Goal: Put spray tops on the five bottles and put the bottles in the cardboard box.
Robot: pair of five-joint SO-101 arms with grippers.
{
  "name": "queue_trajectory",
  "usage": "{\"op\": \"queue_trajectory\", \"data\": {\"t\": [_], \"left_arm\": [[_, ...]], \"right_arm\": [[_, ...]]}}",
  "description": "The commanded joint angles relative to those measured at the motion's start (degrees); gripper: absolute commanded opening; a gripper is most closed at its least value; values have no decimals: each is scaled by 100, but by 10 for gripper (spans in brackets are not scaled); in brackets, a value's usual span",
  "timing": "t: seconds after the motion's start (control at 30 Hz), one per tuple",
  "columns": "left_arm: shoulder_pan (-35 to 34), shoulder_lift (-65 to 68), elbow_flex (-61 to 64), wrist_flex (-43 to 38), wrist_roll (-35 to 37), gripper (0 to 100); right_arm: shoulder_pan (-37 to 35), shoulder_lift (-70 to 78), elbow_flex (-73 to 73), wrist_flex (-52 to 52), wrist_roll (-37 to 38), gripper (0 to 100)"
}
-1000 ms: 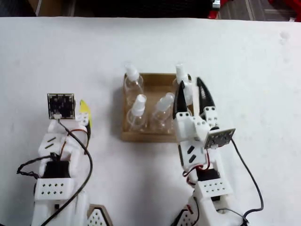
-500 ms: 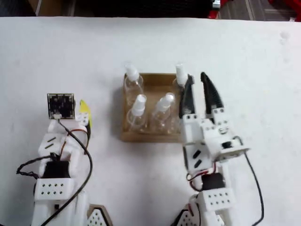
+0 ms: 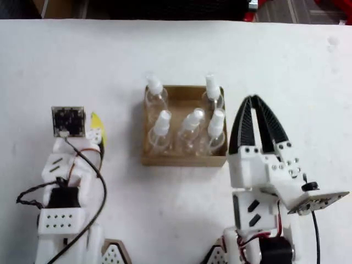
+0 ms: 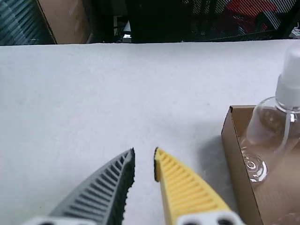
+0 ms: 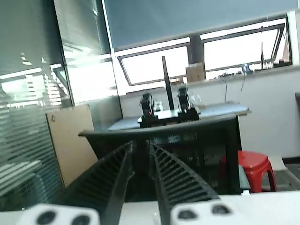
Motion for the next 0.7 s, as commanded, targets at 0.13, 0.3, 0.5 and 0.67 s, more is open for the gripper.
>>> {"op": "queue_trajectory", "data": {"t": [0.13,0.3,0.5,0.67], "left_arm": [[-66,-804,-1336,1380,44,72],[-66,-2756,-1626,2646,35,72],[-57,-3468,-1415,2831,35,76],[-92,-3574,-1319,3314,35,76]], "right_arm": [[119,-207,-615,1736,-18,16],[119,-207,-932,2369,-18,16],[145,-207,-993,2721,-9,16],[1121,-207,-985,3336,-9,16]]}}
